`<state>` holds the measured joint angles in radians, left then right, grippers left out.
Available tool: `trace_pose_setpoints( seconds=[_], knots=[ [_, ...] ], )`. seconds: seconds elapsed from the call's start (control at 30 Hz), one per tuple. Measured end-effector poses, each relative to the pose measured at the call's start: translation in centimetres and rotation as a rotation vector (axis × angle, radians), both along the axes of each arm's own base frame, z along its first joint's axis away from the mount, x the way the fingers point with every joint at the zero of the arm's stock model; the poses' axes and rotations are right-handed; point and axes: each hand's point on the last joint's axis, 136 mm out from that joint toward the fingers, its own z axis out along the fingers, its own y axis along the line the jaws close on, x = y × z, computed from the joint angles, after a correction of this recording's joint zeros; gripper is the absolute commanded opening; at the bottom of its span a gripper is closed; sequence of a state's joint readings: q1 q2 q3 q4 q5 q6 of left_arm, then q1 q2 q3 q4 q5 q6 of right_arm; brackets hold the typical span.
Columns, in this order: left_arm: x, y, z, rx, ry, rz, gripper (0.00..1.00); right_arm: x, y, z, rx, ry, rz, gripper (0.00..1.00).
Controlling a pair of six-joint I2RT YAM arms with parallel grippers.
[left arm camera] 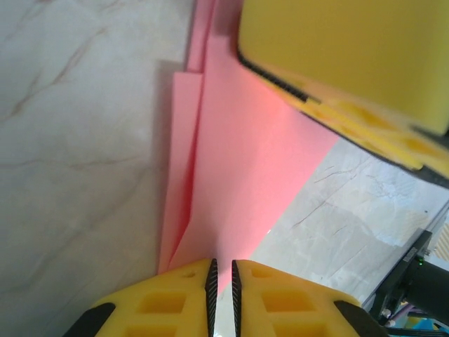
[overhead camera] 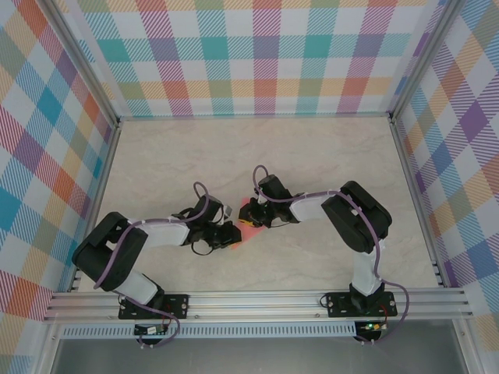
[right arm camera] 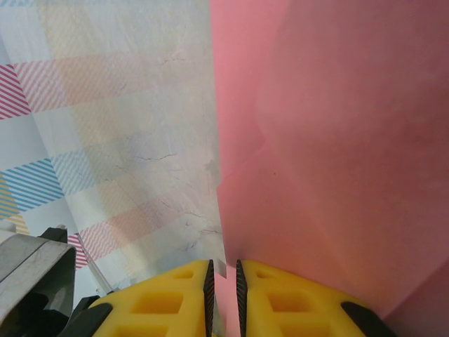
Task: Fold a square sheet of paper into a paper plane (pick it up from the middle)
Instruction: Fourth fold the wing at the center of the table.
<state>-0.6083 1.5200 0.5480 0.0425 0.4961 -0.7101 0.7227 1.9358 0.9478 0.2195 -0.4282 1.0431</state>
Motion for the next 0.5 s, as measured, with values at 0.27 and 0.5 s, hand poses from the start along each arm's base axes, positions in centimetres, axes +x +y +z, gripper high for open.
trace_pose_setpoints(
  seconds=[0.27, 0.5],
  knots=[
    [-1.2, 1.7, 0.0, 0.071, 0.014, 0.010, 0.16, 0.0, 0.0, 0.0, 0.000, 0.001, 0.000, 0.19],
    [-2.7, 2.8, 1.1, 0.082, 0.026, 0.011, 0.16, 0.0, 0.0, 0.0, 0.000, 0.001, -0.001, 0.19]
  ],
)
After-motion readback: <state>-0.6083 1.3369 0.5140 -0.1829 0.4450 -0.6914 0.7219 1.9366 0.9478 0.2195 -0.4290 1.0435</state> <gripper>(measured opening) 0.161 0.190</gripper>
